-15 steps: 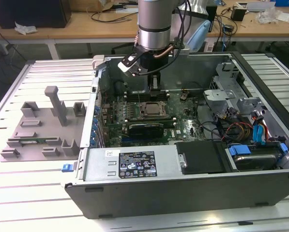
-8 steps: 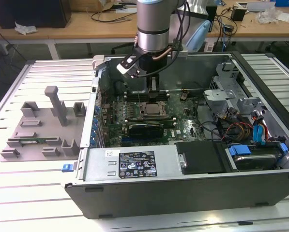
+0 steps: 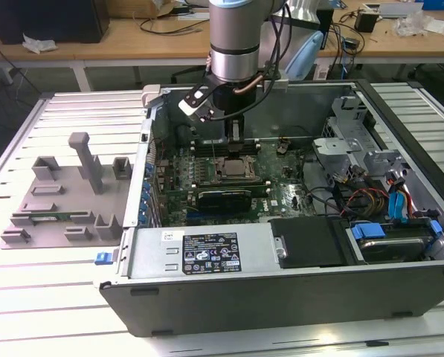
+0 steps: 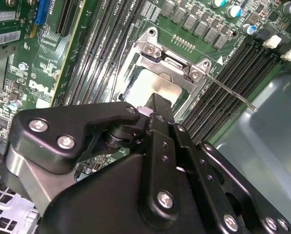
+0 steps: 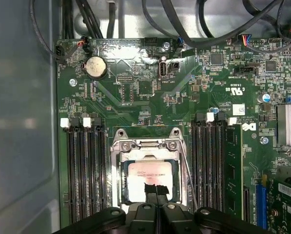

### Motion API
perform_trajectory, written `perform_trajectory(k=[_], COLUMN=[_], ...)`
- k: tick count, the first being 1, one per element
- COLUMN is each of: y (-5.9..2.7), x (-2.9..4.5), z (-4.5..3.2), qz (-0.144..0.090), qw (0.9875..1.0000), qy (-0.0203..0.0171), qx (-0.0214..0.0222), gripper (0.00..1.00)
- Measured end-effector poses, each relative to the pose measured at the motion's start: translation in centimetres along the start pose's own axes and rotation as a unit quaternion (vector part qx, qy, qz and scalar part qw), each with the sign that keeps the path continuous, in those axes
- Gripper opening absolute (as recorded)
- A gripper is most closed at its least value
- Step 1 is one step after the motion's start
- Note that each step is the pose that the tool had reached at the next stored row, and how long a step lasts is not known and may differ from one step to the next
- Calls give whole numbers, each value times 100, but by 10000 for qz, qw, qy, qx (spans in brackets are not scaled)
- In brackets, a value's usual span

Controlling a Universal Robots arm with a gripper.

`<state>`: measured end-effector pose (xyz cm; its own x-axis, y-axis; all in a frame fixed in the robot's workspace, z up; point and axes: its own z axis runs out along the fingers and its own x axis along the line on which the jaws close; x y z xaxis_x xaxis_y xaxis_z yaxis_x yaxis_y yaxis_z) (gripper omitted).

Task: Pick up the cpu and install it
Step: 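Close the cpu cover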

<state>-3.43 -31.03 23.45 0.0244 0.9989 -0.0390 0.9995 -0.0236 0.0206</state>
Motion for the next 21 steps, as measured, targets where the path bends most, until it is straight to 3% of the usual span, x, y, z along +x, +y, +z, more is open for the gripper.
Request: perform_trajectory(k=[3, 7, 8, 10, 12, 13, 14, 16, 18, 19, 21], y=[1, 0, 0, 0, 0, 0, 0, 0, 0, 0, 0], x=[0, 0, 0, 0, 0, 1, 0, 1, 1, 1, 1], z=[2, 5, 6, 7, 9, 10, 12, 13, 17, 17, 19], qz=[-264, -633, -829, -1014, -1253, -1420, -1644, -1861, -2226, -2355, -2548], qw=[9997, 9980, 9966, 9948, 9921, 9898, 9864, 9825, 9749, 9718, 9669], qy=[6, 13, 17, 20, 25, 29, 33, 37, 45, 47, 51], qx=[-10, -25, -32, -39, -49, -56, -64, -73, -87, -92, -99], gripper=[11, 11, 11, 11, 11, 11, 11, 11, 11, 11, 11])
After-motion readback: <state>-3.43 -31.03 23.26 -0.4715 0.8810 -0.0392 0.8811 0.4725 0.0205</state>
